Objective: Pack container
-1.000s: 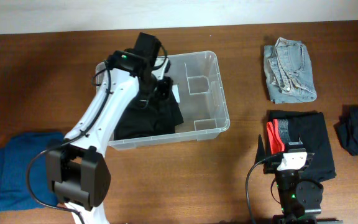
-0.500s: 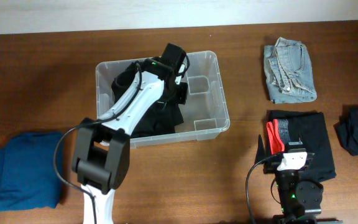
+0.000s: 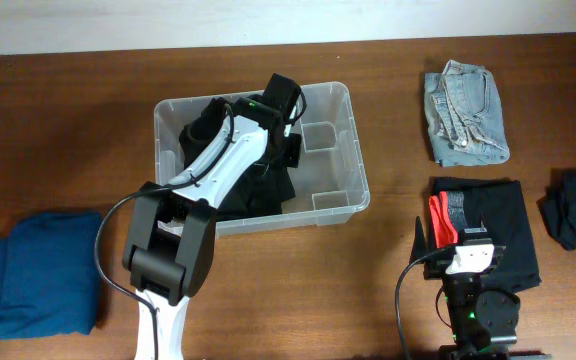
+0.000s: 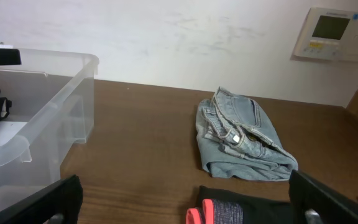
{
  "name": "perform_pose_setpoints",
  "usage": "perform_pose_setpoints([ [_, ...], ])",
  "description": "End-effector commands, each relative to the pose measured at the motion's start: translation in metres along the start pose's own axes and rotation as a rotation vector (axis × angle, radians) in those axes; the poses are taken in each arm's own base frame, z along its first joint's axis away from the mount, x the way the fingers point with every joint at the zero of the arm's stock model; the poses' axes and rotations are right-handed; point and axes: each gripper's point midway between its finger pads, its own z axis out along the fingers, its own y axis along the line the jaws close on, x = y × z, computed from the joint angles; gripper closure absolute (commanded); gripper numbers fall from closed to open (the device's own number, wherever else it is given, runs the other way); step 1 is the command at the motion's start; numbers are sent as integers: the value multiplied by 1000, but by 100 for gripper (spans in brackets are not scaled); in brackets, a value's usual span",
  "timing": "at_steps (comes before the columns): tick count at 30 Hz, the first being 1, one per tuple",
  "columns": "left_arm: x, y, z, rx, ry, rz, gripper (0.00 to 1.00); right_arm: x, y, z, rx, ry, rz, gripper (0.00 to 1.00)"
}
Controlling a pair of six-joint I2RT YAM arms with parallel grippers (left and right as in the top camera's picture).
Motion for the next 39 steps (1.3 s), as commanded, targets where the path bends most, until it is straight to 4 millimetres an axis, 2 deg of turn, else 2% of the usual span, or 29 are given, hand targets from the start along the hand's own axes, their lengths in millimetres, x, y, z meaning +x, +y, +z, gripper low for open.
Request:
perform_pose_setpoints([
  [1,5,12,8,-64,17,-11,100,2,-2,0,11,2,-3,2],
  [10,23,25,10,-126,85,-10,99,2,-2,0,11,2,-3,2],
  [19,53,56,21,-278,170,7,99,2,-2,0,11,2,-3,2],
  [28,60,75,14,-382,193,23,99,2,-2,0,11,2,-3,2],
  [35,59,79,12,-403,203,93,99,2,-2,0,11,2,-3,2],
  [39,58,74,13,-385,200,95,99,2,-2,0,11,2,-3,1],
])
